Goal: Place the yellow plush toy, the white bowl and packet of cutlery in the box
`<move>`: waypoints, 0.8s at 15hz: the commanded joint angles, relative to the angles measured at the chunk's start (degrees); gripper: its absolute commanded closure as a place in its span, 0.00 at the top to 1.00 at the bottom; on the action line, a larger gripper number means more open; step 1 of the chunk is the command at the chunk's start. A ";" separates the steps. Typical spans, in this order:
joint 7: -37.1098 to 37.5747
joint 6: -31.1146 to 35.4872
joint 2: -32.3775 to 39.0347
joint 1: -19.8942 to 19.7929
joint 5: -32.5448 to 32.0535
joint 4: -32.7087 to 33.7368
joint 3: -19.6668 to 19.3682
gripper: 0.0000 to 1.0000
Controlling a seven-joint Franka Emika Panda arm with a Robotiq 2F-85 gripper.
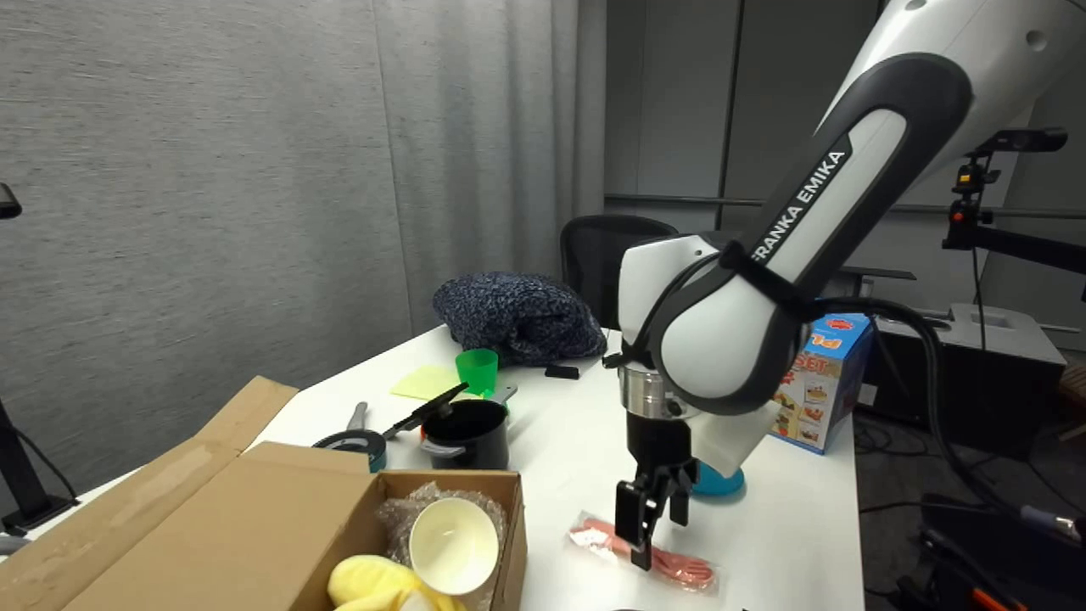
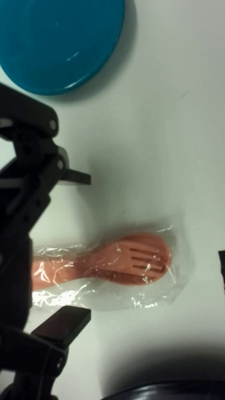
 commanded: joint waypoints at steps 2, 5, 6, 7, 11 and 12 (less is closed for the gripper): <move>-5.77 1.46 -0.47 -2.73 4.59 -1.01 2.35 0.58; -7.73 1.40 -0.61 -3.27 6.01 -1.21 2.78 0.35; -8.32 1.42 -0.66 -3.48 6.54 -1.24 2.99 0.27; -8.71 1.38 -0.71 -3.57 6.86 -1.22 3.09 0.19; -10.54 1.16 -1.74 -3.99 7.94 -1.48 3.62 0.00; -11.04 1.11 -2.63 -4.11 8.24 -1.62 3.73 0.00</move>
